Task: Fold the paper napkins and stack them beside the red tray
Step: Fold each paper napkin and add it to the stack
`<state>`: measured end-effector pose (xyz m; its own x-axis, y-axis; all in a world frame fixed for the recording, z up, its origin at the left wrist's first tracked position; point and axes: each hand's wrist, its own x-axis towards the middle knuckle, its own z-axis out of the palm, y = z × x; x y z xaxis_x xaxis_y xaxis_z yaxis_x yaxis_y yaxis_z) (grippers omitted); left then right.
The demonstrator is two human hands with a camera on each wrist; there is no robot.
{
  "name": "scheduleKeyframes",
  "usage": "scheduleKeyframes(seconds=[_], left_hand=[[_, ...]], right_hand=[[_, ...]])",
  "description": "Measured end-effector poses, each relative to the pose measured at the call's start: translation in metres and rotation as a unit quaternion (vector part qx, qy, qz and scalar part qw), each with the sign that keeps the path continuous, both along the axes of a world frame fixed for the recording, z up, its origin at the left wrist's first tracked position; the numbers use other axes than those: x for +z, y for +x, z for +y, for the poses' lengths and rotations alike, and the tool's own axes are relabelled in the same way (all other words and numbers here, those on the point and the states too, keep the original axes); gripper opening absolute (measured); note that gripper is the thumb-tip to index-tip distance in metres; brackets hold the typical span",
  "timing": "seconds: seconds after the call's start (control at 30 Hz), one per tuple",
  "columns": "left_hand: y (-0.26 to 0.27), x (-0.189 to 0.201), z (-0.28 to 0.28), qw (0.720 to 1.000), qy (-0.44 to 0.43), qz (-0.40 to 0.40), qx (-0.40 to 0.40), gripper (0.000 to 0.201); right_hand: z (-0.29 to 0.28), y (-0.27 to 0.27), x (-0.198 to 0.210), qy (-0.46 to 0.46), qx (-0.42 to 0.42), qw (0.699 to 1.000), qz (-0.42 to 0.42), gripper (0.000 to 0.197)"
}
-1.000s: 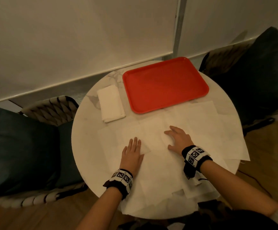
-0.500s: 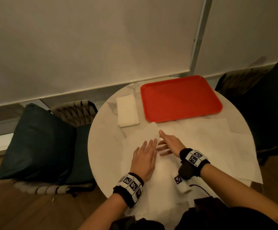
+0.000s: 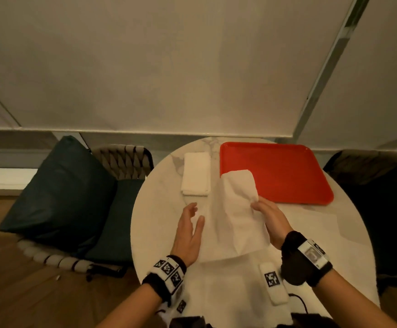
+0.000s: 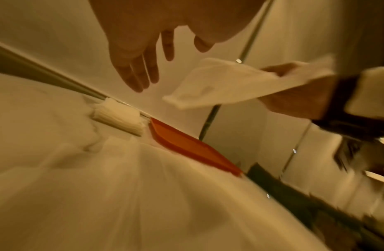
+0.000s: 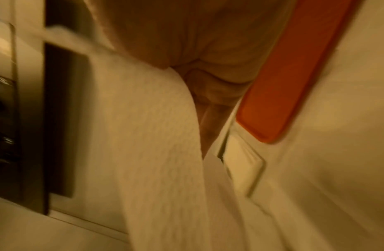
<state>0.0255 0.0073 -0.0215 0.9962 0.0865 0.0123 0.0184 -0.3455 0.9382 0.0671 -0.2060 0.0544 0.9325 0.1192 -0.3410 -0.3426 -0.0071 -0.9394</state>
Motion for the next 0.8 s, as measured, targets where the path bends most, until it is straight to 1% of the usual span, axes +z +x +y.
scheduleKeyframes(seconds=[0.07, 0.13, 0.23, 0.33, 0.4, 0.43, 0.47, 0.57, 0.6, 0.63, 0.7, 0.8], left_hand=[[0.013, 0.014, -0.003, 0.997, -0.065, 0.033, -0.008, 0.041], [0.023, 0.029, -0.011, 0.990, -0.134, 0.048, -0.021, 0.045], [0.037, 0.046, -0.023, 0.972, -0.231, 0.037, -0.010, 0.060], [0.047, 0.061, -0.031, 0.961, -0.277, -0.011, 0.007, 0.076], [0.053, 0.067, -0.031, 0.965, -0.257, -0.046, 0.009, 0.084], [0.056, 0.068, -0.030, 0.969, -0.240, -0.057, 0.006, 0.082], [0.059, 0.069, -0.030, 0.975, -0.213, -0.068, -0.001, 0.075], [0.066, 0.066, -0.029, 0.991, -0.080, -0.103, -0.006, 0.042], [0.066, 0.067, -0.031, 0.993, -0.064, -0.102, 0.000, 0.035], [0.066, 0.066, -0.033, 0.993, -0.069, -0.096, 0.004, 0.031], [0.063, 0.068, -0.037, 0.990, -0.114, -0.081, -0.003, 0.023], [0.062, 0.069, -0.041, 0.984, -0.171, -0.038, -0.035, 0.034]], right_hand=[[-0.009, 0.000, 0.019, 0.027, -0.006, 1.000, -0.014, 0.025], [-0.016, 0.003, 0.031, 0.041, -0.009, 0.999, -0.033, 0.024], [-0.024, 0.011, 0.038, 0.026, -0.021, 0.998, -0.045, 0.027], [-0.028, 0.014, 0.041, -0.012, -0.035, 0.998, -0.059, 0.023], [-0.028, 0.016, 0.044, -0.052, -0.035, 0.995, -0.077, 0.023], [-0.027, 0.016, 0.045, -0.061, -0.036, 0.994, -0.085, 0.023], [-0.025, 0.018, 0.044, -0.071, -0.031, 0.992, -0.095, 0.024], [-0.014, 0.026, 0.039, -0.095, -0.014, 0.987, -0.129, 0.031], [-0.008, 0.028, 0.036, -0.099, -0.009, 0.986, -0.137, 0.031], [0.001, 0.029, 0.034, -0.103, 0.002, 0.984, -0.149, 0.031], [0.019, 0.031, 0.028, -0.117, 0.035, 0.977, -0.177, 0.035], [0.046, 0.030, 0.013, -0.160, 0.099, 0.958, -0.215, 0.043]])
